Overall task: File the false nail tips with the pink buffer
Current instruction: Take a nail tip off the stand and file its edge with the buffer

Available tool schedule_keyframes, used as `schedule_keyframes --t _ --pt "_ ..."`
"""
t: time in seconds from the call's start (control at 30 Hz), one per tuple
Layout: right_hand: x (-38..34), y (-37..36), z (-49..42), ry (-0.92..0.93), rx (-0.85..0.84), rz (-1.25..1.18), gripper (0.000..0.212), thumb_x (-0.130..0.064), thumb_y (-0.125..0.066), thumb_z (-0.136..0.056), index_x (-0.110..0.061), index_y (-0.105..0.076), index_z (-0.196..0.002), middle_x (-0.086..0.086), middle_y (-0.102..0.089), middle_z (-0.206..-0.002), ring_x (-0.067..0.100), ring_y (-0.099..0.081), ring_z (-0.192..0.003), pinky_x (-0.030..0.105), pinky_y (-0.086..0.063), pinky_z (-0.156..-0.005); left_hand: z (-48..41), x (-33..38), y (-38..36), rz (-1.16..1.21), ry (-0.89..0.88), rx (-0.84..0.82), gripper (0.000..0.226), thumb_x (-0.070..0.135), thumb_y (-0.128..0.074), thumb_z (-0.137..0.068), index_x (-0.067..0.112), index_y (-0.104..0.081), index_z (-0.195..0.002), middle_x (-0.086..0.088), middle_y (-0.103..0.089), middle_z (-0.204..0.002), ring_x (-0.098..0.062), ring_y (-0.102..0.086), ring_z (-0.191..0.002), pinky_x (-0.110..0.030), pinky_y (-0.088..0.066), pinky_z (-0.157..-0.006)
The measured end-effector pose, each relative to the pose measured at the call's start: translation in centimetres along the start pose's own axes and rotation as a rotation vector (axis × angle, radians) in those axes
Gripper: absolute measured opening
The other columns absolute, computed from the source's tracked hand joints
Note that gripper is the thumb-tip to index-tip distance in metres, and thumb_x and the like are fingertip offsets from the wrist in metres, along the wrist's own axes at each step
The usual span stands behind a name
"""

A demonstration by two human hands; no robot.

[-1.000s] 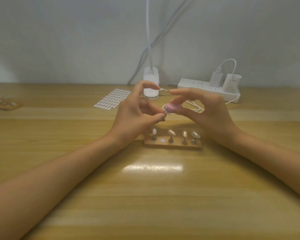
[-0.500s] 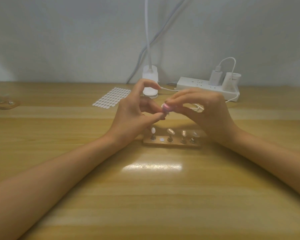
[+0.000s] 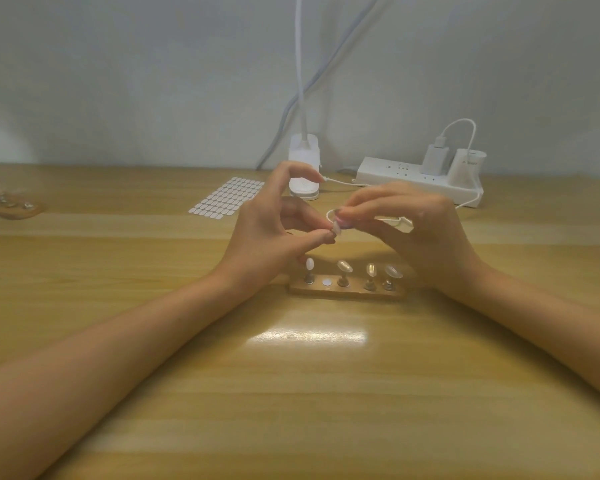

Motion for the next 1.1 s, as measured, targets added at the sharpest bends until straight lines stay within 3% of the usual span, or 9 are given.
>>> schedule_keyframes --t 0.17,0.27,0.37,0.47,0.6,0.7,0.83,0.93,1.1 --pt "0.2 0.9 -0.1 -0.058 0.073 -0.052 0.015 -0.012 -0.076 -0.089 -0.01 -0.077 -0.104 0.0 -0.076 -0.097 0.013 -0.07 -0.092 0.027 -0.052 -0.086 -0.1 -0.2 0.0 0.02 0.015 0.007 0.051 0.001 -0.081 -0.082 0.011 -0.051 -0.122 -0.003 -0.078 -0.079 -0.015 -0.077 -0.078 -0.016 -0.051 -0.07" --pt "-0.7 -0.4 -0.1 0.0 -0.011 -0.028 0.017 -0.008 -0.076 -0.088 -0.006 -0.077 -0.105 0.005 -0.075 -0.099 0.018 -0.07 -0.09 0.032 -0.055 -0.084 -0.1 -0.1 0.0 -0.003 0.003 0.011 0.052 0.003 -0.082 -0.081 0.013 -0.051 -0.122 -0.001 -0.078 -0.078 -0.015 -0.077 -0.078 -0.017 -0.052 -0.068" --pt "-0.8 0.1 -0.3 -0.002 0.019 -0.029 0.018 -0.006 -0.076 -0.087 -0.005 -0.077 -0.105 0.007 -0.075 -0.099 0.02 -0.071 -0.092 0.039 -0.057 -0.084 -0.1 0.0 0.0 -0.018 -0.008 0.017 0.052 0.005 -0.082 -0.082 0.014 -0.051 -0.122 0.001 -0.077 -0.077 -0.013 -0.076 -0.076 -0.013 -0.049 -0.066" --pt "-2.0 -0.7 -0.2 0.09 -0.039 0.004 0.019 -0.007 -0.076 -0.087 -0.005 -0.077 -0.106 0.006 -0.074 -0.102 0.016 -0.071 -0.095 0.032 -0.056 -0.086 -0.1 0.3 0.0 -0.041 -0.039 0.01 0.051 0.008 -0.082 -0.082 0.013 -0.051 -0.122 0.001 -0.077 -0.075 -0.011 -0.076 -0.075 -0.009 -0.046 -0.064" --pt "-0.8 0.1 -0.3 0.011 0.019 -0.005 0.018 -0.006 -0.075 -0.087 -0.005 -0.077 -0.105 0.007 -0.075 -0.1 0.017 -0.071 -0.095 0.037 -0.057 -0.086 -0.1 0.1 0.0 -0.031 -0.016 0.018 0.051 0.004 -0.082 -0.082 0.015 -0.052 -0.121 0.002 -0.077 -0.075 -0.012 -0.076 -0.075 -0.008 -0.044 -0.062" --pt "-1.7 -0.5 -0.2 0.082 -0.043 0.019 0.02 -0.008 -0.075 -0.087 -0.005 -0.077 -0.107 0.006 -0.074 -0.103 0.016 -0.071 -0.096 0.031 -0.056 -0.087 0.0 0.3 -0.1 -0.045 -0.044 0.007 0.05 0.006 -0.081 -0.082 0.014 -0.052 -0.121 0.002 -0.077 -0.075 -0.011 -0.076 -0.076 -0.01 -0.046 -0.061" --pt "-1.0 -0.1 -0.4 0.007 0.002 -0.019 0.019 -0.005 -0.075 -0.088 -0.004 -0.077 -0.106 0.008 -0.075 -0.101 0.02 -0.072 -0.096 0.04 -0.057 -0.087 -0.1 0.1 0.0 -0.047 -0.023 0.021 0.049 0.005 -0.081 -0.082 0.016 -0.052 -0.12 0.002 -0.077 -0.076 -0.011 -0.076 -0.075 -0.01 -0.044 -0.062" --pt "-2.0 -0.7 -0.2 0.084 -0.039 0.017 0.02 -0.007 -0.076 -0.087 -0.005 -0.077 -0.107 0.007 -0.074 -0.103 0.017 -0.071 -0.096 0.032 -0.056 -0.087 0.0 0.3 0.0 -0.031 -0.042 0.018 0.049 0.005 -0.081 -0.082 0.012 -0.052 -0.12 0.001 -0.077 -0.076 -0.011 -0.076 -0.075 -0.008 -0.046 -0.064" --pt "-0.5 0.1 -0.2 0.003 0.01 0.009 0.017 -0.005 -0.075 -0.088 -0.003 -0.078 -0.104 0.008 -0.075 -0.101 0.019 -0.072 -0.096 0.037 -0.057 -0.087 0.1 -0.2 0.0 0.046 0.003 0.008 0.048 0.001 -0.08 -0.083 0.012 -0.051 -0.12 -0.004 -0.077 -0.078 -0.016 -0.077 -0.076 -0.012 -0.05 -0.065"
Point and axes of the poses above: each hand's wrist, its own z-axis away from the middle knuckle, its own y-axis out of the back of the hand, x = y × z, the point moved 9 cm from there along -z, towards the middle knuckle
